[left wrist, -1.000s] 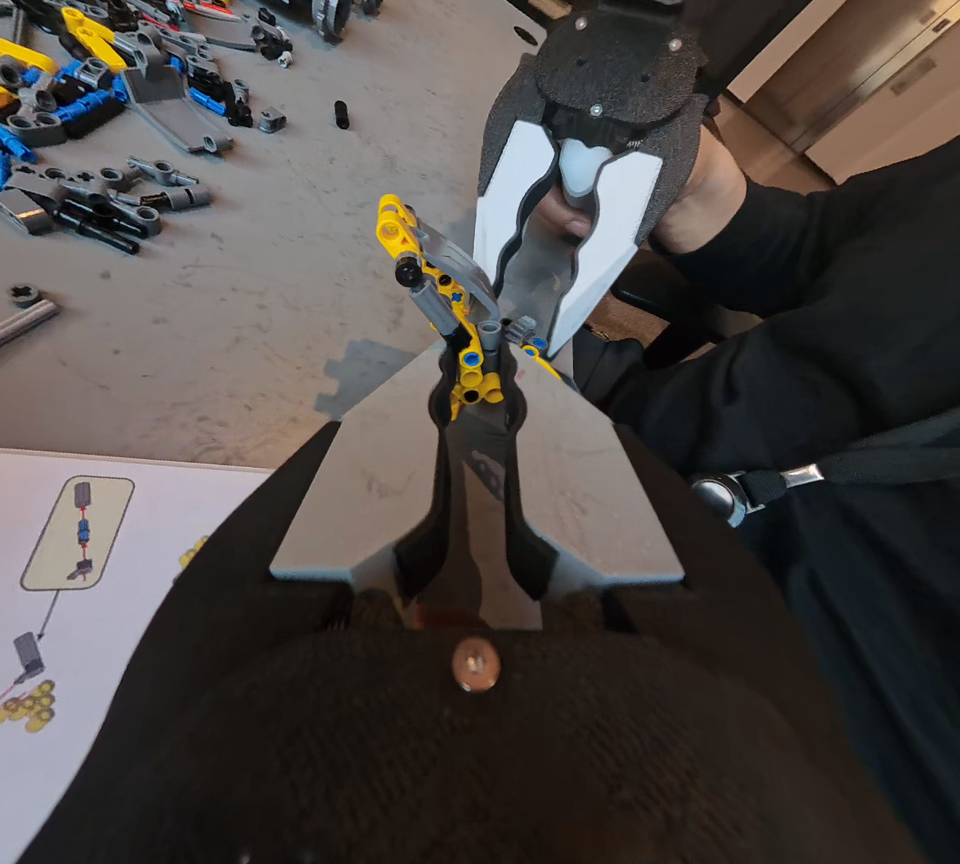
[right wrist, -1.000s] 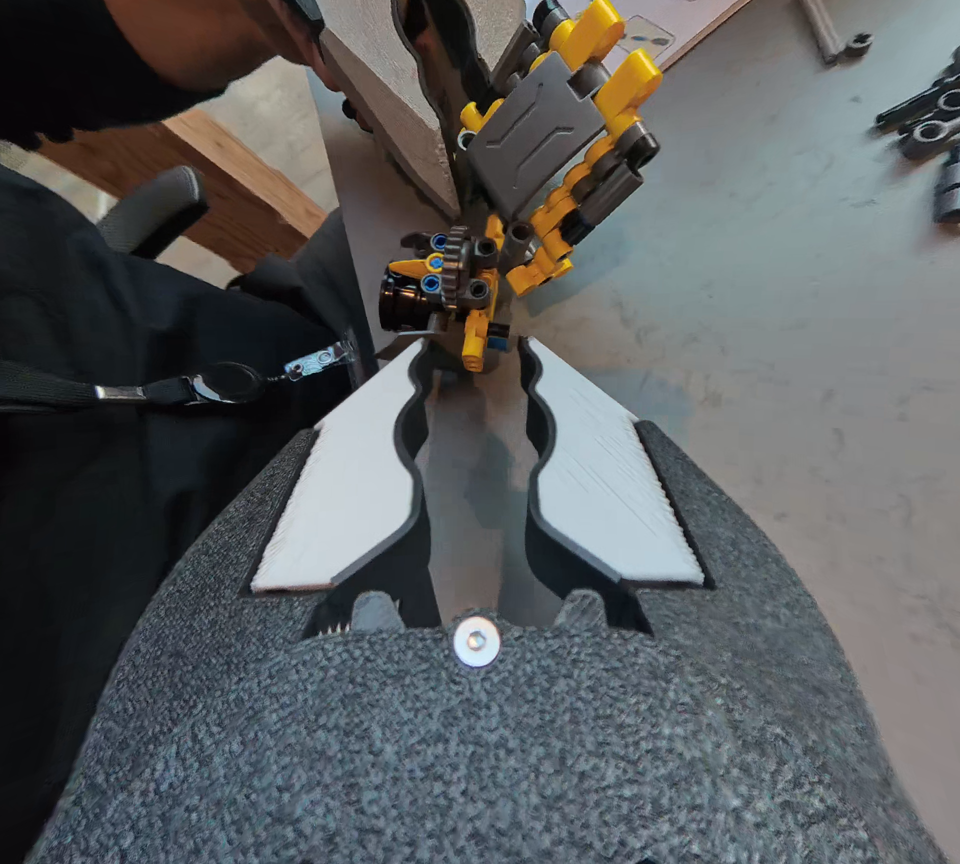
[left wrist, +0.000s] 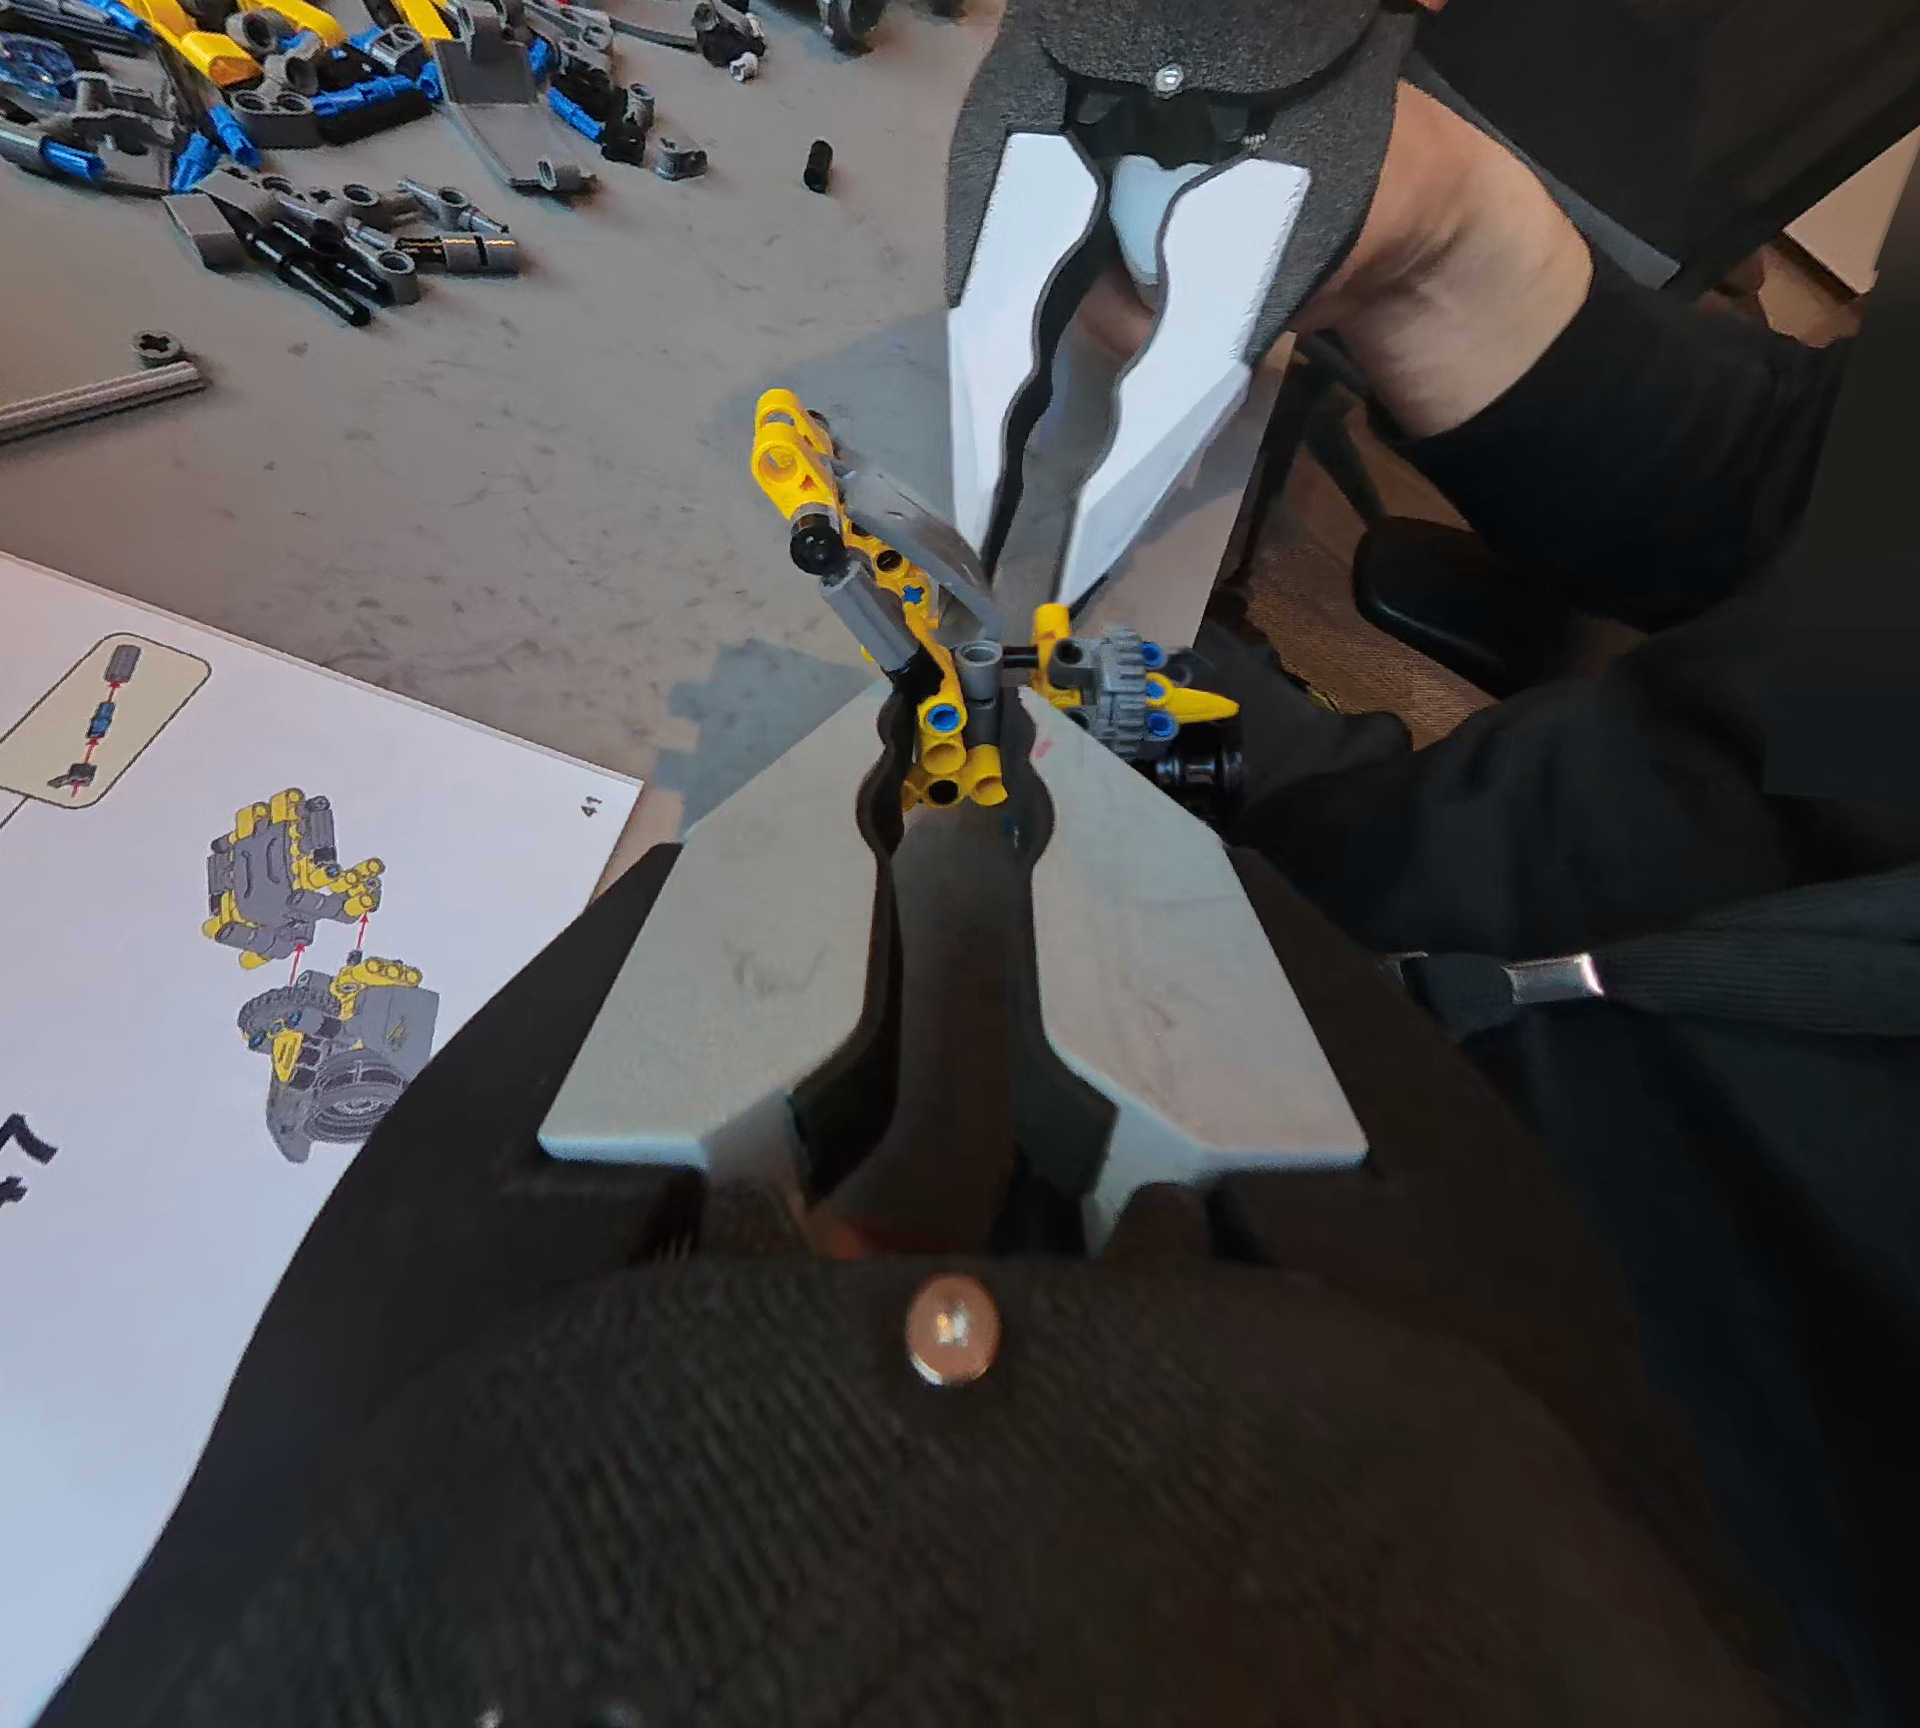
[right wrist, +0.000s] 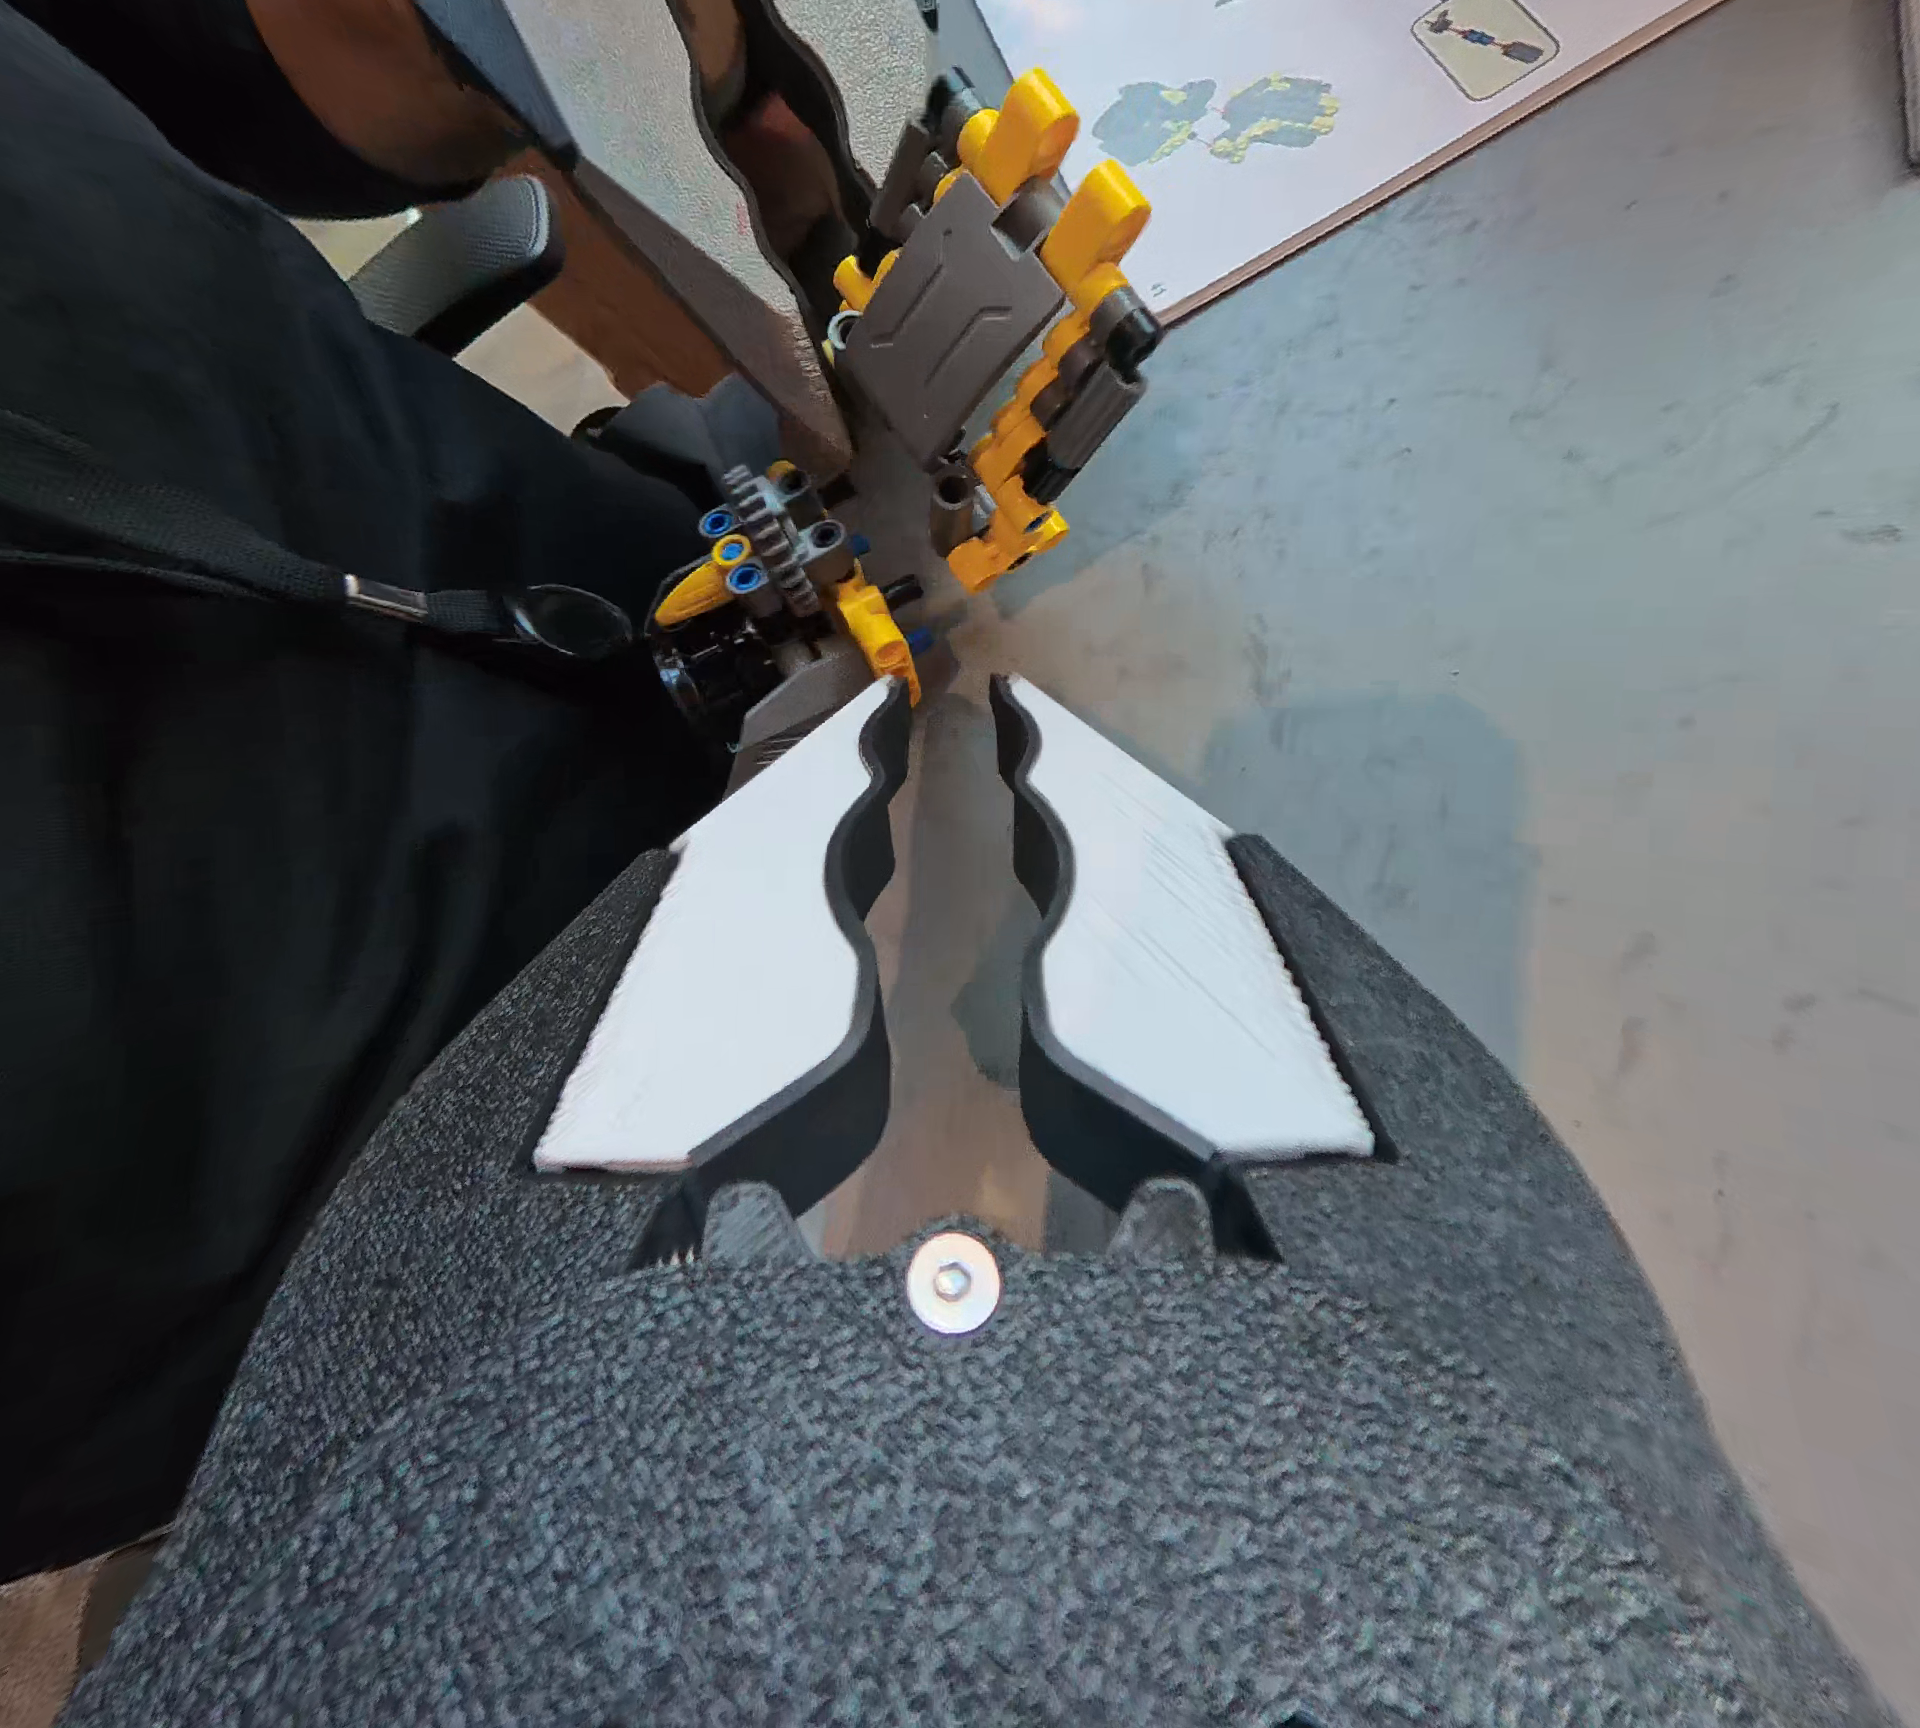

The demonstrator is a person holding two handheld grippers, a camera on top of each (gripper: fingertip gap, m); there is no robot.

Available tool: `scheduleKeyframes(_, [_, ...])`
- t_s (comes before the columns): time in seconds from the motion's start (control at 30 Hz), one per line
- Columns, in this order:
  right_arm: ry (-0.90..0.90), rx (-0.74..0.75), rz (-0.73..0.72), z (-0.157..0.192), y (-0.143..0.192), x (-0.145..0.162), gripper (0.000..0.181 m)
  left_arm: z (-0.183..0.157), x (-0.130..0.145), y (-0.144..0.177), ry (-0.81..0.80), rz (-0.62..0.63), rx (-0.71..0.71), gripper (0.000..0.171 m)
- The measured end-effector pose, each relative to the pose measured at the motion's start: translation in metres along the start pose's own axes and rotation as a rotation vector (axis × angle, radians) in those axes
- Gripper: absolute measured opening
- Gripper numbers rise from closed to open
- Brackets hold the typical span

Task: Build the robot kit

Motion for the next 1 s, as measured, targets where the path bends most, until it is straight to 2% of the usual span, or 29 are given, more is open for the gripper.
scheduleKeyframes(0.3, [-0.022, -0.061, -0.060, 0.012, 0.002, -0.009, 0.026, 0.007, -0.002, 0.001, 0.096, -0.006, 0.042, 0.013])
scheduleKeyframes(0.43, [-0.027, -0.119, -0.039, 0.014, -0.002, -0.013, 0.032, 0.017, -0.011, 0.001, 0.039, -0.023, 0.035, 0.013])
scheduleKeyframes(0.63, [0.063, -0.108, -0.006, 0.033, -0.003, -0.021, 0.056, 0.019, -0.015, 0.000, 0.057, -0.041, 0.076, 0.013])
scheduleKeyframes(0.77, [0.088, -0.053, 0.077, 0.032, -0.015, -0.007, 0.056, 0.018, -0.017, 0.000, 0.117, -0.062, 0.101, 0.013])
scheduleKeyframes(0.9, [0.069, -0.078, 0.076, 0.038, -0.021, 0.001, 0.049, 0.017, -0.009, -0.004, 0.120, -0.015, 0.041, 0.013])
scheduleKeyframes(1.0, [0.040, -0.064, 0.046, 0.037, -0.021, 0.001, 0.049, 0.006, -0.004, -0.005, 0.112, -0.009, 0.057, 0.013])
Point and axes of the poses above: each gripper's, where its closed fingertips meet, y back along the fingers, x out of its underside, z = x × y across the jaws, the point moved 4 cm from there along y, back along the fingers, and after that the axes turned 10 degrees about -z, right-handed, at the moved point
